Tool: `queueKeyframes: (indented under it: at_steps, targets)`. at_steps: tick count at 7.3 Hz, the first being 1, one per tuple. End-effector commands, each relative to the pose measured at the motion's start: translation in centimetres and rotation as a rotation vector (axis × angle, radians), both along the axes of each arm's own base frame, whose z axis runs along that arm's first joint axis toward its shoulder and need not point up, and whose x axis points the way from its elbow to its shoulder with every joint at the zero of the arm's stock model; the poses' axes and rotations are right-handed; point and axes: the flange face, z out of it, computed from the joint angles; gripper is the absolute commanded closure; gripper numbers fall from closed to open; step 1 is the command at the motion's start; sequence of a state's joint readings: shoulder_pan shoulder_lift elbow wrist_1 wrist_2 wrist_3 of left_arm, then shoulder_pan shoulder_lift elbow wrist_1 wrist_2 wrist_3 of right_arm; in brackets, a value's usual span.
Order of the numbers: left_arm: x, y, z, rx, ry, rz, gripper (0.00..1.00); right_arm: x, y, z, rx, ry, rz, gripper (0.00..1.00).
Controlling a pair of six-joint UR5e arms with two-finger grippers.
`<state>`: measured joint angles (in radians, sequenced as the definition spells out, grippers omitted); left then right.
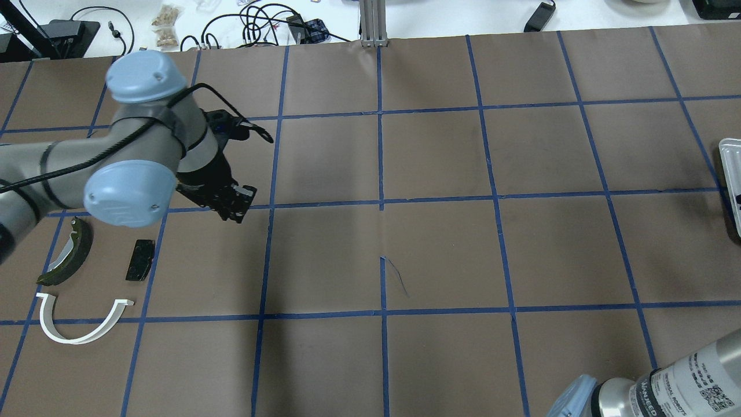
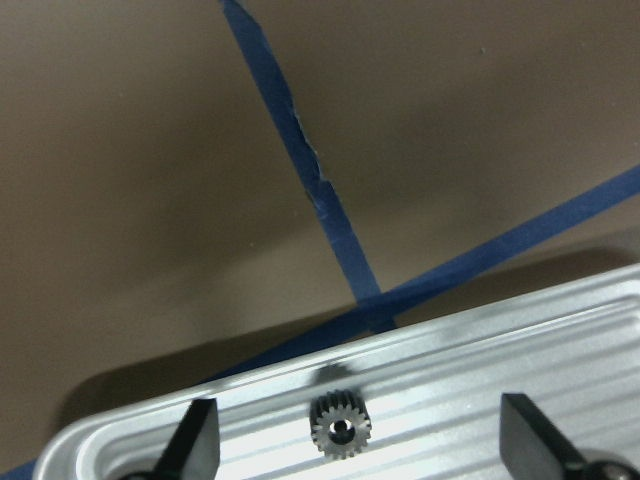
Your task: Place bearing gear from tray to pile
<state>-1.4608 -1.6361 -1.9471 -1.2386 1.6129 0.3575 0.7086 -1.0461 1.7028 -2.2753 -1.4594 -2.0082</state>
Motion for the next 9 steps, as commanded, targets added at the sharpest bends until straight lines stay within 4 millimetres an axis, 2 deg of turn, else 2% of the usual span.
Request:
queueKeyframes:
  at_steps: [1, 3, 4, 5, 6, 8, 9]
  targets:
    - [11.8, 2.1, -0.5, -0.019, 0.000, -0.055, 1.00, -0.3, -0.1, -0.1, -0.012, 0.032, 0.057, 0.00]
    - [22.7, 3.1, -3.7, -0.095, -0.032, -0.046, 1.00, -0.2, -0.1, -0.2, -0.010, 0.028, 0.060, 0.00]
    - [24.7, 3.3, -6.0, -0.120, -0.052, -0.057, 1.00, -0.3, -0.1, -0.5, -0.005, 0.029, 0.063, 0.04]
    - [25.2, 3.0, -7.1, -0.137, -0.066, -0.062, 1.00, -0.4, -0.1, -1.3, 0.005, 0.021, 0.051, 0.10]
    - [25.5, 3.0, -8.1, -0.122, -0.057, -0.056, 1.00, -0.4, -0.2, -1.5, 0.007, 0.019, 0.049, 0.21]
    - [24.9, 3.6, -8.6, -0.110, -0.053, -0.055, 1.00, -0.4, -0.1, -1.5, 0.010, 0.021, 0.048, 0.30]
    - [24.9, 3.6, -8.4, -0.111, -0.054, -0.057, 0.01, -0.5, 0.1, -1.6, 0.029, 0.032, 0.047, 0.41]
